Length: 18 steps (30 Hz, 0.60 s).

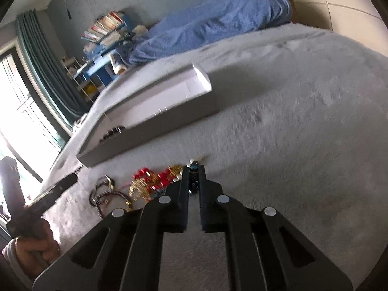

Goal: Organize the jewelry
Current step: 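Close the right tool on the blue beaded bracelet while the left tool holds the ring, then carry the silver ring and blue bracelet into the tray with both tools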

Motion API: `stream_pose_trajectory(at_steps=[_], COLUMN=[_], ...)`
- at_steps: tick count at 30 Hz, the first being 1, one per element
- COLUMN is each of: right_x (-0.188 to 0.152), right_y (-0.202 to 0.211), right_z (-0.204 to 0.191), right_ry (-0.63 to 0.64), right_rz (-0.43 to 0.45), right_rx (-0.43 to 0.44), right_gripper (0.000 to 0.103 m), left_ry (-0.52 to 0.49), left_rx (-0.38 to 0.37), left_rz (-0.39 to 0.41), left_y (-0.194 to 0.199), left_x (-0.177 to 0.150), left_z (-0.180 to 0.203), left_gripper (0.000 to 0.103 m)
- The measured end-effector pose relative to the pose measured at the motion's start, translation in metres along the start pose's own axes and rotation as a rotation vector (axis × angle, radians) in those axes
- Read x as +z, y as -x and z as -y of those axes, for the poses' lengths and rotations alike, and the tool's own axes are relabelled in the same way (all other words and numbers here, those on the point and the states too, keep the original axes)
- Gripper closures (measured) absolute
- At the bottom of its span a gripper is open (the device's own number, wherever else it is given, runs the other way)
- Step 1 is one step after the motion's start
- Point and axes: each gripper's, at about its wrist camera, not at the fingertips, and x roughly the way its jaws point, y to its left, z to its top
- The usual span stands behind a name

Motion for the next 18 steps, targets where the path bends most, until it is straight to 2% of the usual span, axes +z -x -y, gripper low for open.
stream_pose_trajectory(at_steps=[9, 18], right_x=[0.018, 0.037], right_y=[0.028, 0.043], right_z=[-0.008, -0.009], right_ry=[0.012, 0.037], right_rz=[0.104, 0.156], right_rx=[0.013, 0.005], right_gripper=[0.096, 0.096], left_ry=[-0.027, -0.068], left_rx=[-0.023, -0.044], left_rz=[0.050, 0.079], left_y=[0.017, 0.026], left_x=[0.013, 0.029], left_z=[0.013, 0.030], left_gripper=[0.056, 0.056])
